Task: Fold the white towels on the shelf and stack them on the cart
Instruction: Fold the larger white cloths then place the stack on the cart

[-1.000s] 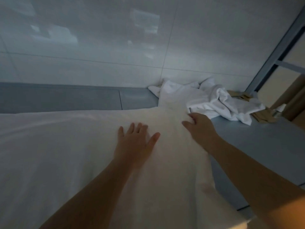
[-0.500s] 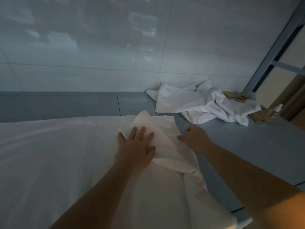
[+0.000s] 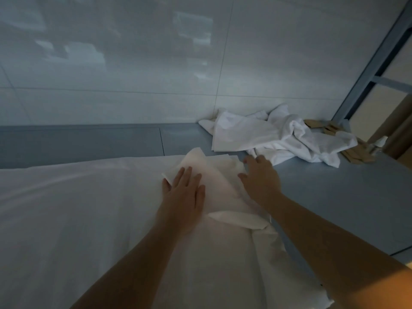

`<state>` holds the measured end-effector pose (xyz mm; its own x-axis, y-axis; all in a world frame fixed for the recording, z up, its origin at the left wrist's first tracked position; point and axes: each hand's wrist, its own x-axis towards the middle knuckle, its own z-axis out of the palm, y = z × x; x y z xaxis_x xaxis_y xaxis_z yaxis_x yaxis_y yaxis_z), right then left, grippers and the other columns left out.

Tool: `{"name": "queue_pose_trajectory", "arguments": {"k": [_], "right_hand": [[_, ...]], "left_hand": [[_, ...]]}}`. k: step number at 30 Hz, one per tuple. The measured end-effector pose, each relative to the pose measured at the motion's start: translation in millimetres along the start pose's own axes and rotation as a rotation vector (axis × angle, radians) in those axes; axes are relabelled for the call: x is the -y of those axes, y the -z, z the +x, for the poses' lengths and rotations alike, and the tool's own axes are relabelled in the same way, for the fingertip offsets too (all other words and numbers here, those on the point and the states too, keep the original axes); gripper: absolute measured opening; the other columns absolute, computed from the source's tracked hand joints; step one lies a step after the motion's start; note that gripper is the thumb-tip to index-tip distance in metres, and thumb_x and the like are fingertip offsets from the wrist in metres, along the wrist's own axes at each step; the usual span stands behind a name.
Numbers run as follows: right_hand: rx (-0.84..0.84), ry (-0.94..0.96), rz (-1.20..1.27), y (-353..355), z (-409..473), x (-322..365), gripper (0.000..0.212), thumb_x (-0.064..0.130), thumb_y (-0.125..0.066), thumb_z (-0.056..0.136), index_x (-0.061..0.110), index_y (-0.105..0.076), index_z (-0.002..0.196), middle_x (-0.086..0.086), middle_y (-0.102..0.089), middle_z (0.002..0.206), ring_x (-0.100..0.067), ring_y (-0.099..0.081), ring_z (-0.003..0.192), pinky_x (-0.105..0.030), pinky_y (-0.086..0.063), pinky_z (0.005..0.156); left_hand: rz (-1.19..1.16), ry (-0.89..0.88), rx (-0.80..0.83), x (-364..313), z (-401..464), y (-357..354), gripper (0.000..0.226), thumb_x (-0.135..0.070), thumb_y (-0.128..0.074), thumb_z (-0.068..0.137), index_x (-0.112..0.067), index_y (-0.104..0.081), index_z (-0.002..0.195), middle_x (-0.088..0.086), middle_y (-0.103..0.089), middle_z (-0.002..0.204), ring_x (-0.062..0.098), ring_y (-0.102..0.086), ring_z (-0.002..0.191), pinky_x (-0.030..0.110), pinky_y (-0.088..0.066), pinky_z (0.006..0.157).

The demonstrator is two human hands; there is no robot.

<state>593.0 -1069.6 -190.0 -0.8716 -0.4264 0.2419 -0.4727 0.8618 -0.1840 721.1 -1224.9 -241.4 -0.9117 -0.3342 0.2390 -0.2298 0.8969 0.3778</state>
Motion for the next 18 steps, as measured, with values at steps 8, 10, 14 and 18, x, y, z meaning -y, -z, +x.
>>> {"name": "queue_pose_trajectory", "arguments": {"k": [8,10,14,18], "right_hand": [[0.624,0.111,0.378,49,-62,-18,0.028,0.045,-0.076,0.075,0.019,-0.065,0.075,0.015,-0.059,0.061,0.005,-0.053,0.056,-0.013,-0.041,0.058],[0.708,0.070,0.346,56,-73,-23,0.029,0.039,-0.080,0.072,0.018,-0.064,0.082,0.010,-0.061,0.071,0.000,-0.057,0.056,-0.018,-0.047,0.053],[0.712,0.064,0.208,62,-88,-27,0.016,0.027,-0.069,0.081,0.018,-0.058,0.074,0.007,-0.056,0.067,-0.008,-0.056,0.059,-0.014,-0.038,0.049],[0.608,-0.173,0.522,76,-105,-51,0.019,0.023,-0.063,0.089,0.005,-0.063,0.089,-0.014,-0.064,0.085,-0.027,-0.063,0.077,-0.031,-0.044,0.065]], "left_hand": [[0.192,-0.032,0.085,-5,1,-2,0.070,-0.056,-0.003,0.089,-0.028,-0.031,0.147,-0.001,-0.024,0.157,0.016,-0.016,0.146,0.057,-0.007,0.111],[0.197,-0.035,0.095,-6,1,-1,0.072,-0.057,-0.001,0.087,-0.028,-0.032,0.147,-0.001,-0.025,0.157,0.016,-0.016,0.145,0.057,-0.008,0.112],[0.132,-0.029,0.083,-7,0,3,0.069,-0.055,-0.005,0.090,-0.027,-0.037,0.144,0.001,-0.027,0.156,0.018,-0.018,0.145,0.057,-0.010,0.113],[0.020,-0.010,0.018,-6,-2,3,0.075,-0.063,-0.006,0.087,-0.024,-0.026,0.149,0.004,-0.012,0.160,0.019,-0.006,0.147,0.060,-0.012,0.113]]}}
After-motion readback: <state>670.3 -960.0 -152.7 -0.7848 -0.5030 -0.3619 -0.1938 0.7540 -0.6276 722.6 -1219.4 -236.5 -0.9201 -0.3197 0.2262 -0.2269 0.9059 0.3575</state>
